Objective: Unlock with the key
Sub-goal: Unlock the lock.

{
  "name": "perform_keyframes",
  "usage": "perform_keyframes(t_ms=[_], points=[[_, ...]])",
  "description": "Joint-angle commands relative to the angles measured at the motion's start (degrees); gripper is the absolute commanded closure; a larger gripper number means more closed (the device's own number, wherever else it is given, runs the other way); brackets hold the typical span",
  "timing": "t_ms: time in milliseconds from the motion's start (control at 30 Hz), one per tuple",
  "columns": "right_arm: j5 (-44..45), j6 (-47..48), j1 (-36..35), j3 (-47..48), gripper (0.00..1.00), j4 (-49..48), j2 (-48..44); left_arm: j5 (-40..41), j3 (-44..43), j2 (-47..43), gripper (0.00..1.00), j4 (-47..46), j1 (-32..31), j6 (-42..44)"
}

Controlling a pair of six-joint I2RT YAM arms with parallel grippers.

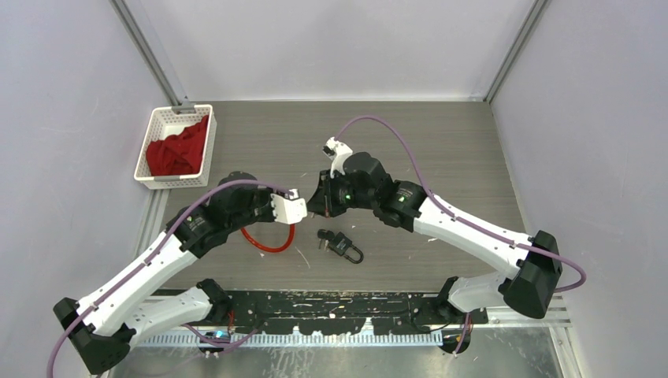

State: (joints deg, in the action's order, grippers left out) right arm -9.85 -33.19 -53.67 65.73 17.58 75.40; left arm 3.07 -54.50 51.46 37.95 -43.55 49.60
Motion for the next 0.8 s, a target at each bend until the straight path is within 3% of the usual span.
perform_keyframes(t_ms=[0,167,500,767], points=[[-0.7,-1.9,-1.5,1.2,0.99,-13.3,1.1,-11.8,-0.8,-2.1,1.0,-12.8,-2.6,-2.0],[1.2,-1.9,-1.5,2.3,0.99,-10.6,2.0,-12.9,0.0,-2.5,1.0,-12.9,-2.9,2.7],[-2.0,-0.5,-1.9,6.9,0.99,-10.8,5.8,-12.5,2.1,-2.1,1.0,-14.9,-4.1,2.9],[0.7,-5.2,-1.9,3.2,0.99,-18.1,4.9,-7.9,2.6,-1.3,1.0,-21.8,-5.1,0.6]])
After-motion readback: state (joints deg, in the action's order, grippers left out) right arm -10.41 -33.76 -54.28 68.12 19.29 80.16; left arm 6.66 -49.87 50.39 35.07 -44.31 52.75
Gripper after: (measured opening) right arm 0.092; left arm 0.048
